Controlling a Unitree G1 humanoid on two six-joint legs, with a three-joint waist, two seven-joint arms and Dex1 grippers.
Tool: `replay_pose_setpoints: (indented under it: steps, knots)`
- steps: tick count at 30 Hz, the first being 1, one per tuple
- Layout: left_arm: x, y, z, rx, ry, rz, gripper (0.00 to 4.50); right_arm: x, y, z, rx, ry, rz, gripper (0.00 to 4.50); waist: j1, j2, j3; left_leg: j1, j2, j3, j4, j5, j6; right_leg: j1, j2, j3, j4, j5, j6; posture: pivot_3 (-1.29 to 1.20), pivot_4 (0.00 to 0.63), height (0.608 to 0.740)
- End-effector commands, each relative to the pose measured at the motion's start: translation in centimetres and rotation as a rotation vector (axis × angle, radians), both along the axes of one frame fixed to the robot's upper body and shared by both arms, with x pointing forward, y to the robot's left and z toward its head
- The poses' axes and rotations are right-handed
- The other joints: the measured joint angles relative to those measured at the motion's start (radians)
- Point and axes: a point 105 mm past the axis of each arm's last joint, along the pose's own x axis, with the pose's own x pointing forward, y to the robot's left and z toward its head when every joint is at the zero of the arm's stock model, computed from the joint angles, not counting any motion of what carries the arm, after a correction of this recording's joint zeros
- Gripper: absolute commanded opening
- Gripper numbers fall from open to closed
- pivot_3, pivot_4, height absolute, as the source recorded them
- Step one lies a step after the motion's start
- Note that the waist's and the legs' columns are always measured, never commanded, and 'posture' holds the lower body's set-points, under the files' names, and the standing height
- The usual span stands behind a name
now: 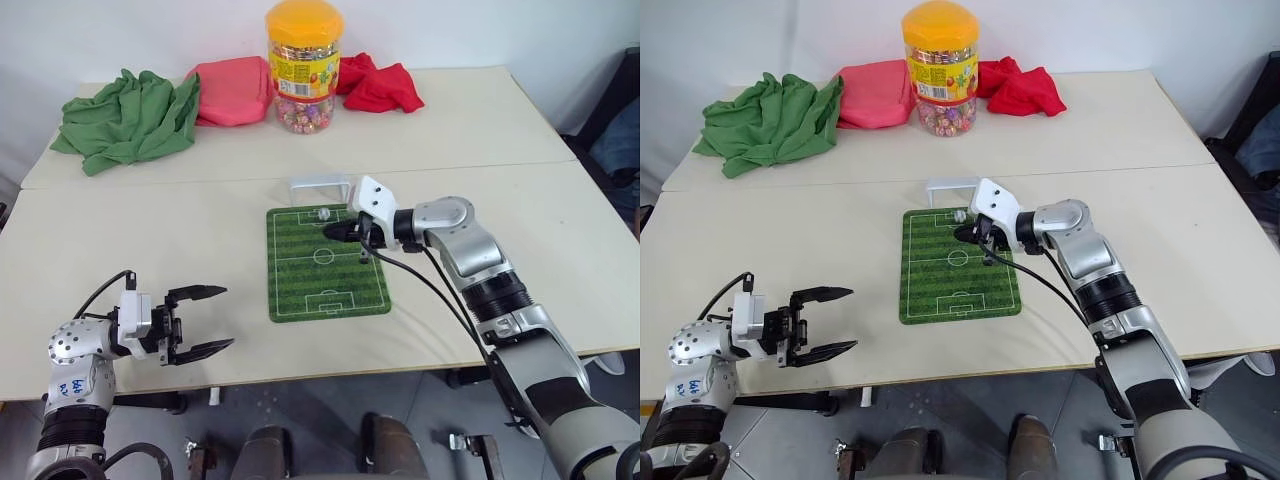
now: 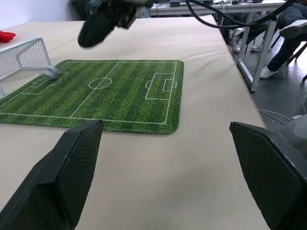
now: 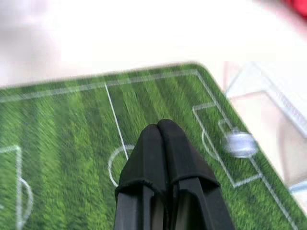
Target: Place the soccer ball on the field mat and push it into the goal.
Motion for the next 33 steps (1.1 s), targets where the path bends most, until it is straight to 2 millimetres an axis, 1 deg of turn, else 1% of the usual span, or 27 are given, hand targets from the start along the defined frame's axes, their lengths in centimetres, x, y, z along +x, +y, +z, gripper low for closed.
replay_pose_setpoints:
  steps: [1,2,5,6,9,12,13,14,16,17,18,21,24,26,28,30,33]
  knots:
    - [0.0,0.2,-0.1,-0.002,0.028,0.019,4.5,-2.1,-0.7,0.7,0.035,0.022,0.043,0.02,0.003,0.0,0.0,0.0,0.0,0.0,0.0,0.0,0.0,0.0,0.0,0.0,0.0,0.0,0.0,0.0,0.15,0.74]
    - [0.1,0.3,-0.1,-0.008,0.037,0.031,4.5,-2.5,-1.1,0.5,0.034,0.039,0.043,0.02,0.004,0.0,0.0,0.0,0.0,0.0,0.0,0.0,0.0,0.0,0.0,0.0,0.0,0.0,0.0,0.0,0.15,0.74]
    - [0.6,0.5,0.1,-0.019,0.053,0.071,4.5,-5.2,-3.7,-1.1,-0.054,0.185,0.088,0.59,0.007,0.0,0.0,-0.001,0.0,0.0,0.001,0.0,0.001,0.0,0.0,0.0,0.0,0.0,0.0,0.0,0.15,0.74]
    - [0.8,0.6,0.1,-0.021,0.056,0.082,4.5,-5.7,-4.2,-1.3,-0.066,0.194,0.102,0.84,0.008,0.0,0.0,-0.001,0.0,0.0,0.001,0.0,0.001,0.0,0.0,0.0,0.0,0.0,0.0,0.0,0.15,0.74]
    - [1.8,0.9,0.7,-0.053,0.071,0.135,4.5,-5.7,-6.2,-1.2,-0.017,0.162,0.078,1.82,0.005,-0.001,0.0,-0.001,0.0,0.0,0.001,-0.001,0.001,0.0,0.0,0.0,-0.001,0.0,0.0,0.0,0.15,0.74]
    - [2.9,1.4,0.7,-0.067,0.129,0.201,4.5,-6.4,-9.0,-1.8,-0.006,0.183,0.07,2.8,0.005,-0.001,0.0,0.0,0.0,0.001,0.001,-0.001,0.001,0.0,0.0,0.001,0.0,0.0,0.0,0.0,0.15,0.74]
    - [3.2,1.5,0.7,-0.063,0.137,0.22,4.5,-6.6,-9.6,-2.0,-0.01,0.19,0.073,3.05,0.005,-0.001,0.001,0.0,0.0,0.001,0.001,-0.001,0.001,0.001,0.0,0.001,0.0,0.0,0.0,0.0,0.15,0.74]
    - [3.2,1.5,0.8,-0.05,0.11,0.216,4.5,-6.8,-10.3,-2.0,-0.005,0.195,0.074,3.43,0.005,-0.001,0.001,0.0,0.0,0.001,0.001,-0.001,0.001,0.001,0.0,0.001,-0.001,0.0,0.0,0.0,0.15,0.74]
    - [2.9,1.4,1.2,-0.047,0.068,0.19,4.5,-7.0,-11.3,-2.0,0.008,0.199,0.071,4.03,0.004,-0.002,0.001,0.0,0.0,0.002,0.001,-0.001,0.001,0.0,0.0,0.001,-0.001,0.0,0.0,0.0,0.15,0.74]
    - [2.9,1.3,1.2,-0.053,0.079,0.184,4.5,-7.0,-12.1,-2.0,0.01,0.198,0.064,4.37,0.004,-0.002,0.001,0.0,0.0,0.002,0.001,-0.001,0.001,0.0,0.0,0.001,-0.001,0.0,0.0,0.0,0.15,0.74]
    - [2.7,1.5,1.1,-0.05,0.104,0.18,4.5,-6.9,-13.1,-2.1,0.006,0.199,0.042,4.47,0.005,-0.002,0.001,0.0,0.0,0.002,0.001,-0.001,0.001,0.0,0.0,0.001,-0.001,0.0,0.0,0.0,0.15,0.74]
    - [2.5,2.0,1.2,-0.043,0.134,0.185,4.5,-6.5,-16.3,-2.4,0.014,0.191,-0.027,4.47,0.005,-0.002,0.001,0.0,0.0,0.002,0.002,-0.001,0.001,0.001,0.0,0.001,-0.001,0.0,0.0,0.0,0.15,0.74]
    - [2.2,2.8,1.5,-0.008,0.104,0.197,4.5,-6.2,-18.7,-2.7,-0.009,0.194,-0.085,4.47,0.006,-0.002,0.001,0.0,0.0,0.002,0.001,-0.001,0.001,0.001,0.0,0.001,-0.001,0.0,0.0,0.0,0.15,0.74]
    - [2.2,3.5,1.6,-0.007,0.125,0.212,4.5,-6.0,-20.2,-3.1,-0.026,0.202,-0.132,4.47,0.005,-0.002,0.001,0.001,0.0,0.002,0.001,-0.001,0.001,0.001,0.0,0.001,-0.001,0.0,0.0,0.0,0.15,0.74]
    - [2.0,4.1,1.7,-0.007,0.151,0.224,4.5,-5.7,-21.4,-3.3,-0.005,0.207,-0.174,4.47,0.005,-0.002,0.001,0.001,0.0,0.002,0.001,-0.001,0.001,0.001,0.0,0.001,-0.001,0.0,0.0,0.0,0.15,0.74]
    - [1.8,5.1,1.6,0.017,0.161,0.246,4.5,-5.3,-22.1,-3.5,0.021,0.187,-0.217,4.47,0.004,-0.002,0.001,0.001,0.0,0.002,0.001,-0.001,0.001,0.001,0.0,0.001,-0.001,0.0,0.0,0.0,0.15,0.74]
    - [1.9,5.9,1.8,0.021,0.167,0.264,4.5,-4.5,-22.5,-3.6,0.027,0.16,-0.259,4.47,0.0,-0.002,0.001,0.001,0.001,0.003,0.001,-0.001,0.001,0.001,0.0,0.001,-0.001,0.0,0.0,0.0,0.15,0.74]
